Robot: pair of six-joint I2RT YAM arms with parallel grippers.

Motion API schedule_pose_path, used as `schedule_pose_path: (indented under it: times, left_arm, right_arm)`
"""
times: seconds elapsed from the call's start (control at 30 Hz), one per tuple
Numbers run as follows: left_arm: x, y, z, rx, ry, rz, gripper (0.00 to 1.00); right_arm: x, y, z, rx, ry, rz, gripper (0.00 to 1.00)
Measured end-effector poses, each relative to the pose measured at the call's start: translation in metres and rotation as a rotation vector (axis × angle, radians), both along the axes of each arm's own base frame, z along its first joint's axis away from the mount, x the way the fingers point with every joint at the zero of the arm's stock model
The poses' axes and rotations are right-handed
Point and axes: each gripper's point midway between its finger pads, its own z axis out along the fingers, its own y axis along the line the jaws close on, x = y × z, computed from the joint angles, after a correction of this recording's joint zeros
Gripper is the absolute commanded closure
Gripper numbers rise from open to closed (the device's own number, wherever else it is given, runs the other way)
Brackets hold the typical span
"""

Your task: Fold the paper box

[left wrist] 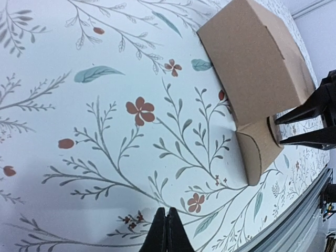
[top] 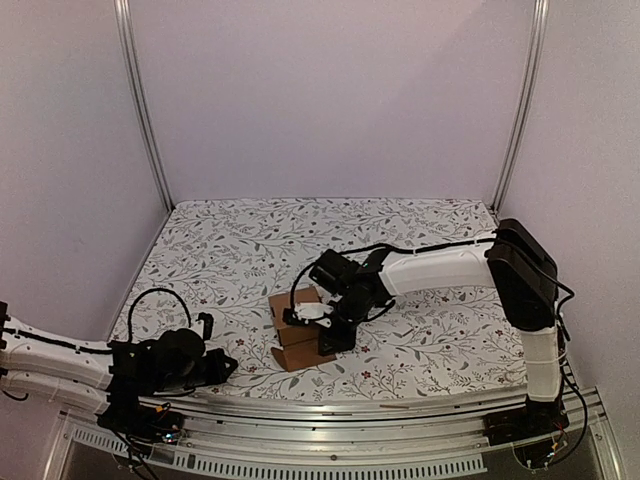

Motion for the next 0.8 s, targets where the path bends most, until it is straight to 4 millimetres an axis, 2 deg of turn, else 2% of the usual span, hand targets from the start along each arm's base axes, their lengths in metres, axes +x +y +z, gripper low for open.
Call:
schedule_pose_path:
  times: [0.13,0.27,0.5,0.7,0.8]
  left_arm:
    - [-0.001,-0.010,-0.011,0.027,0.022,-0.039,1.00]
    - [0.002,-0.024,-0.014,0.017,0.027,-0.071,1.00]
    - [0.007,-0.058,-0.008,-0.022,0.027,-0.146,1.00]
    - [0.010,-0.077,-0.001,-0.059,0.023,-0.183,1.00]
    - [0.010,-0.088,0.000,-0.067,0.027,-0.210,1.00]
  right_arm:
    - [-0.004,-0.022,0.010,-0.062,0.012,-0.029,0.67]
    - [-0.009,-0.033,0.031,-0.075,0.023,-0.033,0.65]
    - [-0.002,-0.028,0.089,0.002,-0.053,-0.010,0.61]
    - [0.028,-0.020,0.121,0.047,-0.198,0.024,0.60]
    - [0.046,-0.012,0.123,0.059,-0.257,0.033,0.60]
